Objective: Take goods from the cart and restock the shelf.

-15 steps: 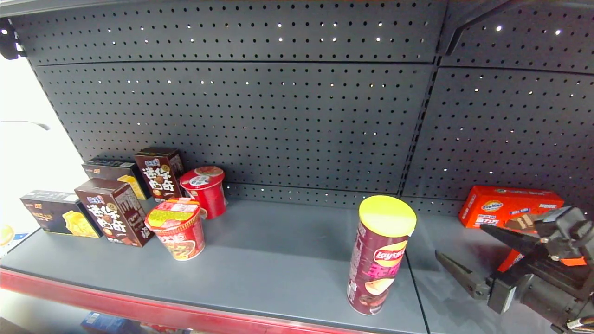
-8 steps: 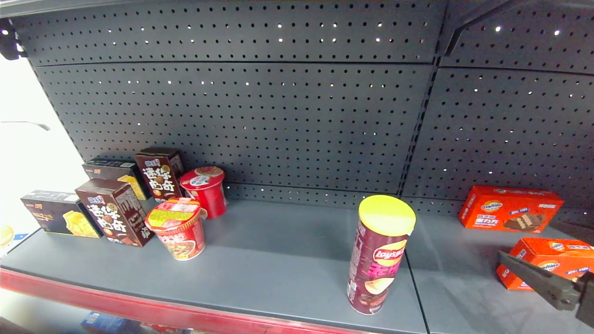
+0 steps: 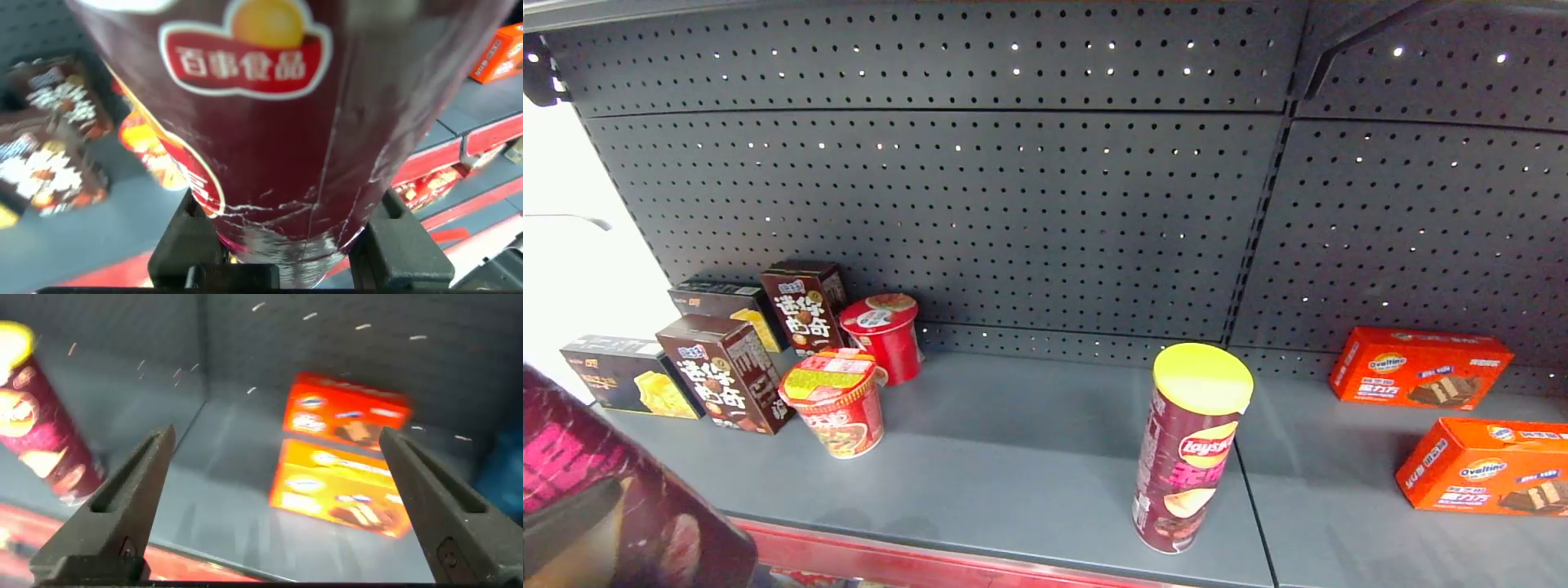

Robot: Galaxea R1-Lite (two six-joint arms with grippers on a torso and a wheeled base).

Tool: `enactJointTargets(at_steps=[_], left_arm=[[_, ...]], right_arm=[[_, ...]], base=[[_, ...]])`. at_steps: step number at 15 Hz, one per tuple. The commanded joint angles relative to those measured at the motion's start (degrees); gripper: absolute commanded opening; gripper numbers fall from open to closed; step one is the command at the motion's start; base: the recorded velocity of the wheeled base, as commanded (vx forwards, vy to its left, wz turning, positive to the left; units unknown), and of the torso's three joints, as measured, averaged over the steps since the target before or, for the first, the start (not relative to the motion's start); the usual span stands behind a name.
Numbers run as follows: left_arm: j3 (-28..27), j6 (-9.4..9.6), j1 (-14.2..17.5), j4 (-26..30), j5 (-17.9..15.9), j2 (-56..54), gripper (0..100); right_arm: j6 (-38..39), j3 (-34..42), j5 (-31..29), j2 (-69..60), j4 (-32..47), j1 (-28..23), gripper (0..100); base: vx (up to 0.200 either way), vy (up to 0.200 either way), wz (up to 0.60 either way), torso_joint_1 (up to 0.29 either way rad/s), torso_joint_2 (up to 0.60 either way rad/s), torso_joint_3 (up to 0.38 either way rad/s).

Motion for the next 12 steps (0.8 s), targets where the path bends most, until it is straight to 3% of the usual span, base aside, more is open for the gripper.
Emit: enactJointTargets(at_steps=[1,6,9,12], left_arm=[[0.14,0.15,-0.08,-3.60,-0.85,7.65,0],[-0.82,0.24,-5.00,-9.58,-0.50,15.65,0],[-1.44,0.15,-5.26,-12.92,-0.59,18.73,0],[-1.88,0.24,-7.64,-13.27,-0.41,21.19,0]], right_arm=[[0.55,4.23,-0.07,-6.75,-0.47,-4.16,100],[0.02,15.13,-0.25,-21.17,0.85,-12.16,100],[0.02,19.96,-0.34,-28.37,2.08,-14.27,100],[-0.85,31.04,-6.49,-32.77,-3.63,-14.80,100]], base=[[0.000,0.000,0.00,0.000,0.00,0.000],[0.000,0.000,0.00,0.000,0.00,0.000],[0.000,0.000,0.00,0.000,0.00,0.000],[0.000,0.000,0.00,0.000,0.00,0.000]])
